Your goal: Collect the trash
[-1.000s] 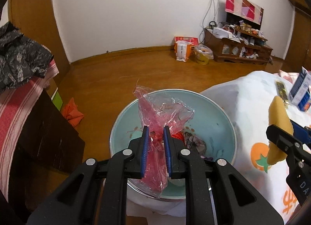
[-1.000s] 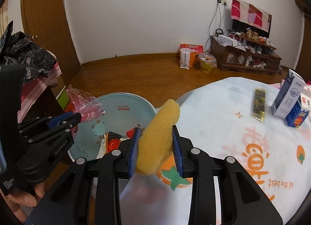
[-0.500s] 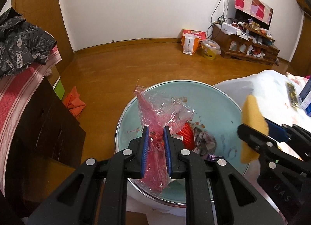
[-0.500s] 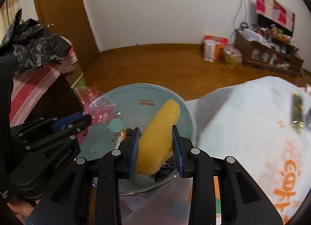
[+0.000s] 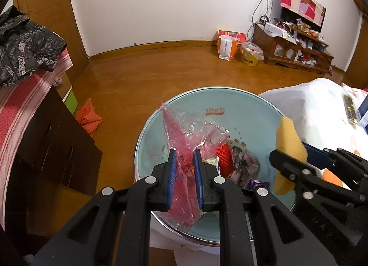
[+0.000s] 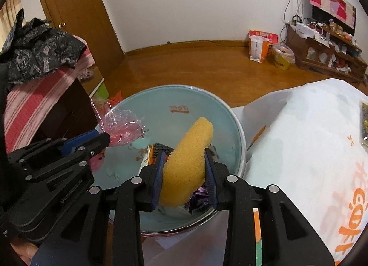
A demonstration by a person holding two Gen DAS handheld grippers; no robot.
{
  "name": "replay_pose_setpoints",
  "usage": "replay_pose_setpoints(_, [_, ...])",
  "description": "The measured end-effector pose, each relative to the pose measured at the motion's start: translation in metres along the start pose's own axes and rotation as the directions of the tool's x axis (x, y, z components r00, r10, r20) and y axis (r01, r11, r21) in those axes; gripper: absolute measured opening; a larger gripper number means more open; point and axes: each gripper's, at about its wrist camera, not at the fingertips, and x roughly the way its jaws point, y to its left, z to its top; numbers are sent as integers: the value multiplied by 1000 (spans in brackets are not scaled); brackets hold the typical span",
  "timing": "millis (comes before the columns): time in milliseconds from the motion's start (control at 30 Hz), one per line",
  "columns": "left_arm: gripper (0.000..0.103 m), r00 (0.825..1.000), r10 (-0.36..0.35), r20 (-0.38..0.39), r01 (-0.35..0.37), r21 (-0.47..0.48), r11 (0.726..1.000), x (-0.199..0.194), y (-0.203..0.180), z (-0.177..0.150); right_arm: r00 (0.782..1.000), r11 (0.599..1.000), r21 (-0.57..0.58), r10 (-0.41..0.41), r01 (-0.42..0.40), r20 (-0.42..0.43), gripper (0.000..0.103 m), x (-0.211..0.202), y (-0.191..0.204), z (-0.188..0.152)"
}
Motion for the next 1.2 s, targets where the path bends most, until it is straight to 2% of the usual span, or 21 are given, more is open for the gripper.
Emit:
replay_pose_setpoints(100, [18,1000,-2,-10,2,4,1000,2,-2,0,1000,1000,1,-12,12,-2,44,1,1,0])
replay_pose_setpoints(233, [20,1000,-4,-22,4,7,1000,6,-4,-1,999,999,5,-45,45,20,48,-8,-3,-2])
replay_pose_setpoints(267, [21,1000,-4,-26,5,8,1000,6,-4,-1,999,999,12,-48,47,27,54,-12,-5,-2])
replay_pose_setpoints(400, [42,999,7,-33,-6,7,1000,6,-6,-4,996,997,42,-73,71,49,60,-23,-15,-5])
replay_pose_setpoints(433, [45,1000,8,-29,-8,6,1000,4,-6,-4,995,995,62,-82,79,57,61,-27,-18,-6])
replay_pose_setpoints(500, [56,1000,18,-20,-18,6,1000,0,-6,-5,994,992,99,-84,76,77,65,-36,-25,-8])
replay_pose_setpoints(600, [68,999,35,-2,-35,0,999,-9,-6,-7,988,987,137,-100,83,117,74,-51,-30,-12])
replay_pose_setpoints(633, [71,999,42,5,-42,0,999,-12,-7,-7,986,985,150,-110,90,128,80,-56,-33,-13])
replay_pose_setpoints(667, [75,999,49,16,-50,3,999,-17,-8,-8,982,981,170,-121,96,144,87,-63,-35,-15])
replay_pose_setpoints(800, [93,991,111,78,-113,23,993,-38,-11,-13,954,963,231,-192,137,231,96,-91,-39,-30])
replay_pose_setpoints(900, [97,981,157,114,-161,32,986,-53,-16,-19,939,952,240,-248,191,237,97,-107,-38,-42])
replay_pose_setpoints(1067, [97,976,171,132,-178,43,983,-75,-19,-29,934,945,251,-270,210,233,97,-129,-35,-61])
replay_pose_setpoints(1200, [97,977,147,152,-156,48,987,-96,-21,-39,925,935,281,-287,215,249,97,-152,-32,-73])
